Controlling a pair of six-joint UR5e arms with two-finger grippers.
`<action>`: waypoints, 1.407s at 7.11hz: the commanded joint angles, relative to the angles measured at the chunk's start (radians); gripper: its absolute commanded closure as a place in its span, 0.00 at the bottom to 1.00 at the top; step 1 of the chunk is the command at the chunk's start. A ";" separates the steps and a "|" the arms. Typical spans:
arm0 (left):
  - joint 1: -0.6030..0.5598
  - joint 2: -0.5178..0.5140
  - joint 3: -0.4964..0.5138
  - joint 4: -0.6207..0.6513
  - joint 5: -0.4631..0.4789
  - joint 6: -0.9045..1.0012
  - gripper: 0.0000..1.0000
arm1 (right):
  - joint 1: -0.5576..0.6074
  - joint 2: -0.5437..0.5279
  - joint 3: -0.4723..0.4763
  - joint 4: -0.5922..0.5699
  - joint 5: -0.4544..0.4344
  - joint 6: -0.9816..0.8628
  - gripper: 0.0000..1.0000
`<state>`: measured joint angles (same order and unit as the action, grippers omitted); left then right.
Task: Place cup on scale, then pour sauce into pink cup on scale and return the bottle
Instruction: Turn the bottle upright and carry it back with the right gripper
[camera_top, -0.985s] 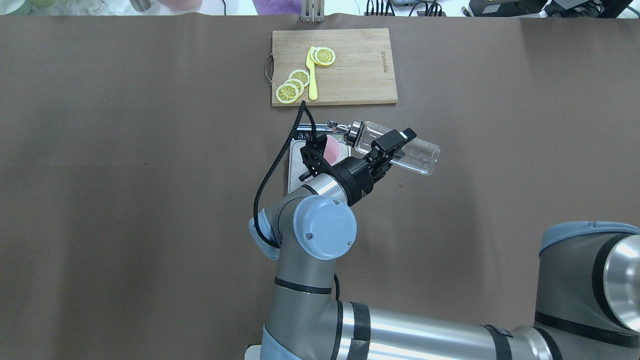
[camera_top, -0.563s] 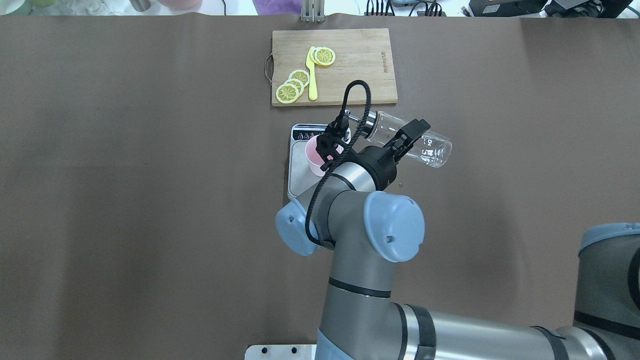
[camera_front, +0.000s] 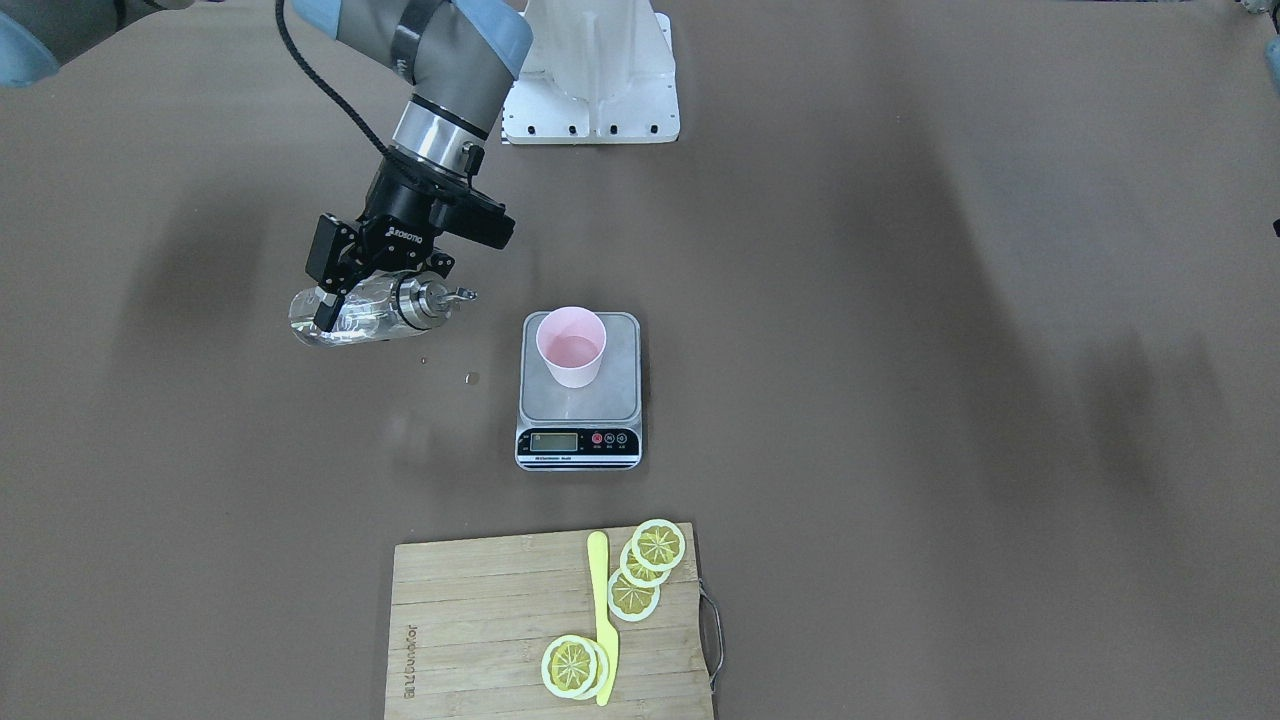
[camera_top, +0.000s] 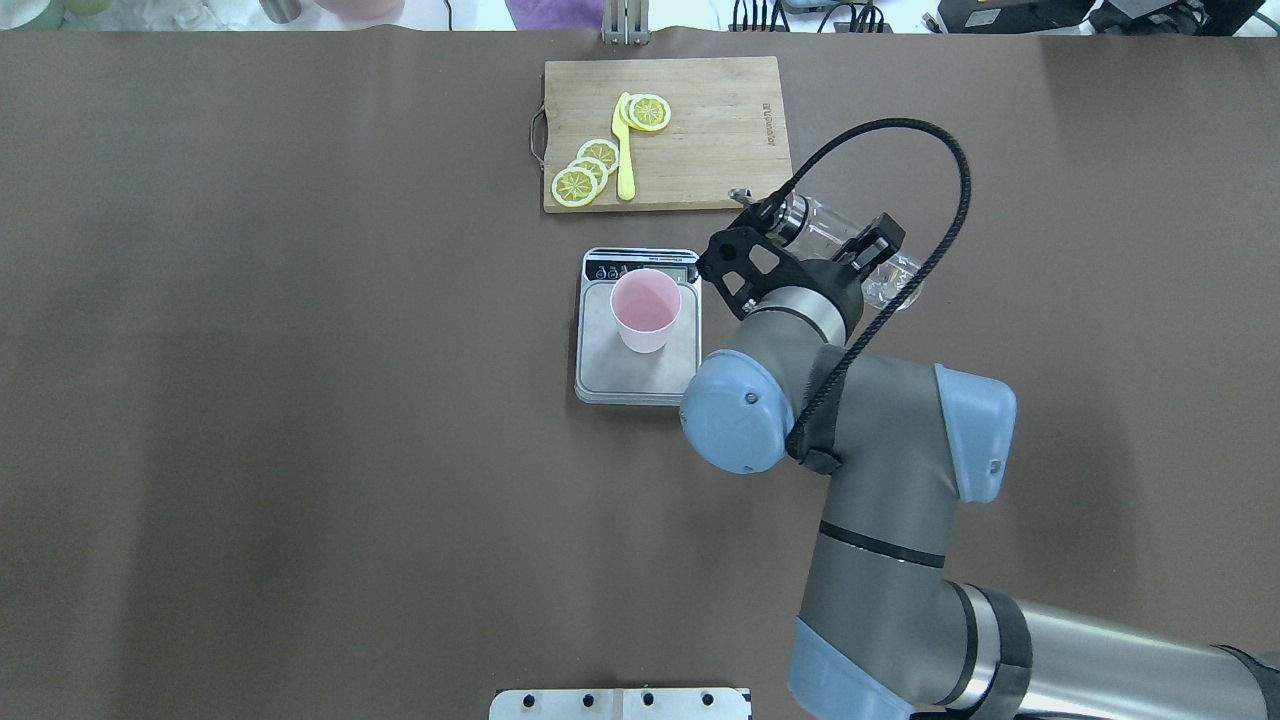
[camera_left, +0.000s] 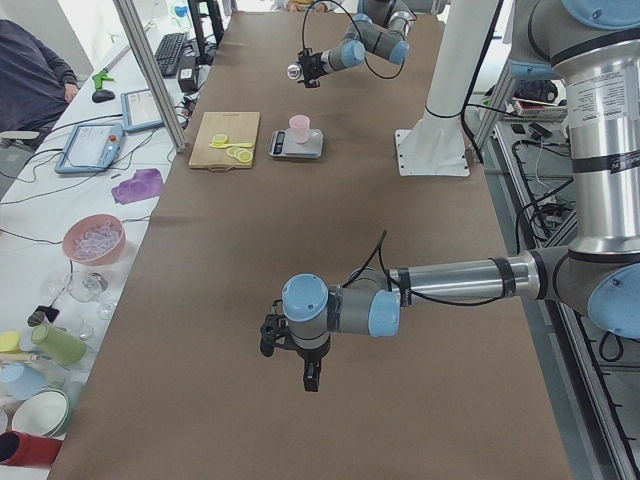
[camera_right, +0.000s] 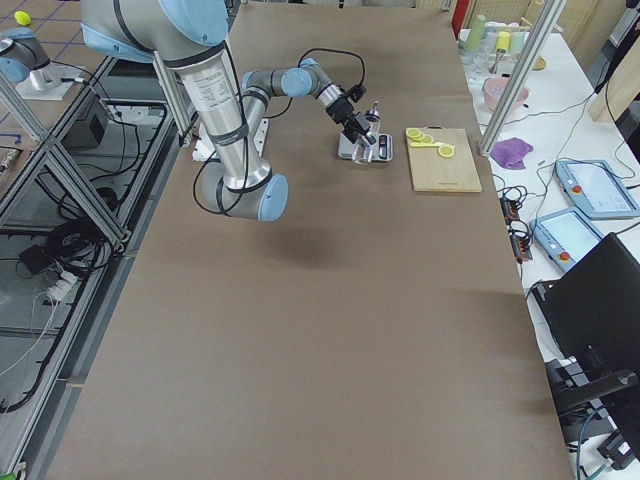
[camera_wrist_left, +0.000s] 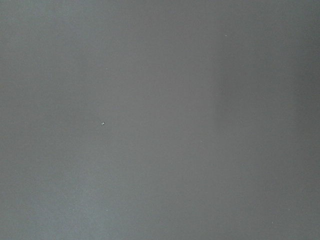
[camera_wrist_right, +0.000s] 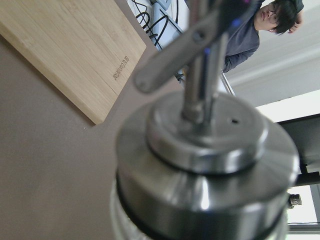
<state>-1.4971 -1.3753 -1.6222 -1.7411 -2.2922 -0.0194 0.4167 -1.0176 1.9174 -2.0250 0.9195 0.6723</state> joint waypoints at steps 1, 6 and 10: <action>-0.002 -0.008 -0.018 0.002 0.005 -0.001 0.02 | 0.048 -0.140 0.051 0.263 0.123 -0.046 1.00; 0.000 -0.017 -0.033 0.002 0.005 -0.001 0.02 | 0.197 -0.431 0.048 0.782 0.365 -0.013 1.00; 0.002 -0.021 -0.051 0.000 0.023 -0.001 0.02 | 0.232 -0.587 -0.077 1.256 0.436 0.155 1.00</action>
<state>-1.4957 -1.3960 -1.6650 -1.7403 -2.2823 -0.0199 0.6456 -1.5725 1.9080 -0.9398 1.3481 0.7518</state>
